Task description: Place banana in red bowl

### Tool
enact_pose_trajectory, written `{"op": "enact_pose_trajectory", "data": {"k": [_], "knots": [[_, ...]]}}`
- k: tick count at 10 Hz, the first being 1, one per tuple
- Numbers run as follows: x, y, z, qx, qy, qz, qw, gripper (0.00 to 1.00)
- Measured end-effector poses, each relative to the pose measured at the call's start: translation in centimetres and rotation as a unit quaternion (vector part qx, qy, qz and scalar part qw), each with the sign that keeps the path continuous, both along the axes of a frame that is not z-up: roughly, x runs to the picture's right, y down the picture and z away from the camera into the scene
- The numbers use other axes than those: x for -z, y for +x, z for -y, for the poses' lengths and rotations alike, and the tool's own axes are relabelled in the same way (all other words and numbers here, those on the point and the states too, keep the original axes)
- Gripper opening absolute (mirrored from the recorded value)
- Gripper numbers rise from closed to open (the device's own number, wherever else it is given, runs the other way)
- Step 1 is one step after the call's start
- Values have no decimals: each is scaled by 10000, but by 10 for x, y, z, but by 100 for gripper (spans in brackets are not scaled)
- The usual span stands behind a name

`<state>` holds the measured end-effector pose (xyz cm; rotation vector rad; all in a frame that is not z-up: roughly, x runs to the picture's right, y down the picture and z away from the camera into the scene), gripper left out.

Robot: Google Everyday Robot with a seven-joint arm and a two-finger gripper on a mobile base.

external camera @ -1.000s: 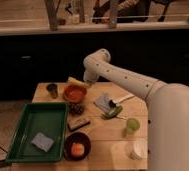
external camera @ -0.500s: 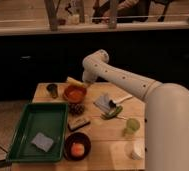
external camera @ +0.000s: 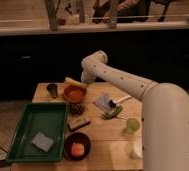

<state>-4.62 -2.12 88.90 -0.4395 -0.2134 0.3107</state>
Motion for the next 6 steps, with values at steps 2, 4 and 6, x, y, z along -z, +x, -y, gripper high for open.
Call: {"op": "enact_pose_trajectory", "data": {"k": [2,4,6], "knots": [[-2,-4,0,31,20,63,10000,0],[-3,-8,1,71,48,130,9999,0],[-5,-8,2,105,67,174,9998,0]]}}
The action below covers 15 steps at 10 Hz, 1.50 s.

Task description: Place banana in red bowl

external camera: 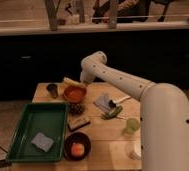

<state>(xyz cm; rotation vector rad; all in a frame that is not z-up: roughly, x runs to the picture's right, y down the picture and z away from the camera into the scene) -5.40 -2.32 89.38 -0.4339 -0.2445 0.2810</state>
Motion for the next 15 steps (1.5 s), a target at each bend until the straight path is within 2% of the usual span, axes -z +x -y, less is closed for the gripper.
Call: {"op": "enact_pose_trajectory", "data": {"k": [15], "knots": [[-3,-13,6,333,147,446,9983,0]]}}
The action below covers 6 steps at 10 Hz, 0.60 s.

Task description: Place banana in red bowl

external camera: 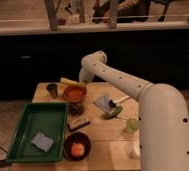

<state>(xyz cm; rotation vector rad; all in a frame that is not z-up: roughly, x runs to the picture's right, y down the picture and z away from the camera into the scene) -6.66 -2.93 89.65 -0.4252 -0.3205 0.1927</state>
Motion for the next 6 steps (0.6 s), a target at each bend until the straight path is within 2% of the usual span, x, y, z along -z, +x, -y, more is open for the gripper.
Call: {"op": "enact_pose_trajectory", "data": {"k": [6], "knots": [[-1,0,2,84,9,101,9999,0]]}}
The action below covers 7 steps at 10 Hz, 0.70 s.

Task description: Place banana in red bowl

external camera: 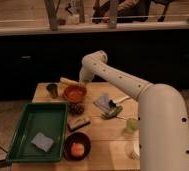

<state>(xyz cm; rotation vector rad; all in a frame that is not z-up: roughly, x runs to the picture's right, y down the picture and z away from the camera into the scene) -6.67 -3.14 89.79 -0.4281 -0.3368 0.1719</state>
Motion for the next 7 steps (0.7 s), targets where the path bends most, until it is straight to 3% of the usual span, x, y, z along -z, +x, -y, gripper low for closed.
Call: {"op": "enact_pose_trajectory", "data": {"k": [7], "knots": [[-3,1,0,88,-47,120,9999,0]]}}
